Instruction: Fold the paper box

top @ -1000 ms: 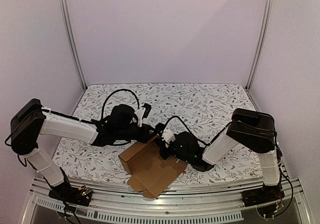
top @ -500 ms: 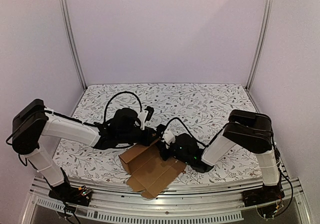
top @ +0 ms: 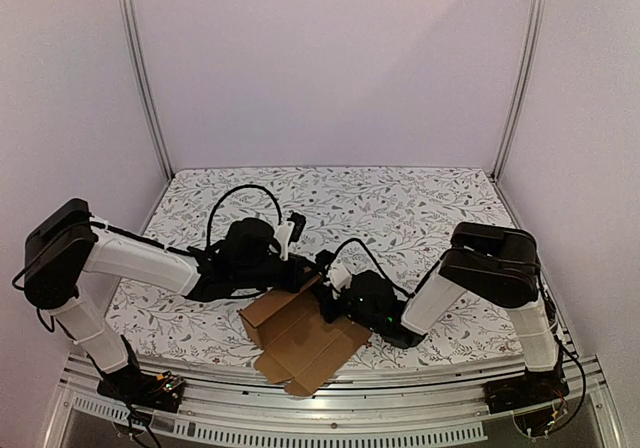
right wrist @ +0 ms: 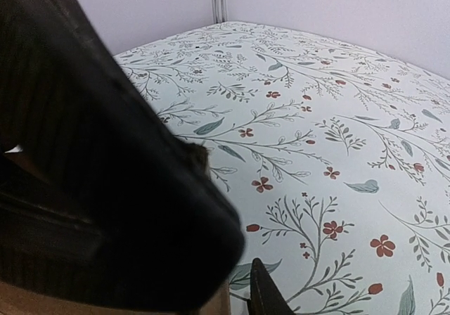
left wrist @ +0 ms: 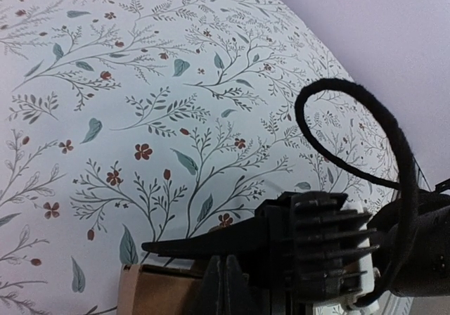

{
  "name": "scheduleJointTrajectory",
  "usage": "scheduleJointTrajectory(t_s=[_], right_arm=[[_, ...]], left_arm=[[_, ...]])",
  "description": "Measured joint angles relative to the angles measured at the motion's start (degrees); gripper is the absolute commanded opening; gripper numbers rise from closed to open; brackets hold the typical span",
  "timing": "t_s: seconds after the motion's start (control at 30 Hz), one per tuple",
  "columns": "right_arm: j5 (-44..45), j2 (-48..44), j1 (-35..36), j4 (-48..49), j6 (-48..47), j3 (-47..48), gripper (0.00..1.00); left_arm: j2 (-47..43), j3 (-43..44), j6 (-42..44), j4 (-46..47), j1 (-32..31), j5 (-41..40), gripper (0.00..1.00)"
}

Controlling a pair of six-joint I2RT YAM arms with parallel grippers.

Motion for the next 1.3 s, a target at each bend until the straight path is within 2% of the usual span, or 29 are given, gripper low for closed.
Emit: scheduleJointTrajectory(t_s=[0.83,0.9,0.97,1.3], right_arm=[[1.33,0.79,0.17,1.6,-0.09,1.57,0.2],[1.49,0.79,0.22,1.79,-0.26,1.9,0.15],[1.4,0.79,0.26,2.01,-0.37,1.99,0.01],[1.22,0.79,0.55,2.08,-1.66,2.01,0.0]], left_arm=[[-0.7,-1.01,-0.59,0.44,-0.04,-1.31,0.0],[-0.72,-1.01,-0.57,0.39,-0.04,-1.31,0.0],[-0.72,-1.01,-0.57,0.39,-0.04,-1.33,0.0],[-0.85,-1.05,-0.55,0.26,-0.04,-1.9,0.0]])
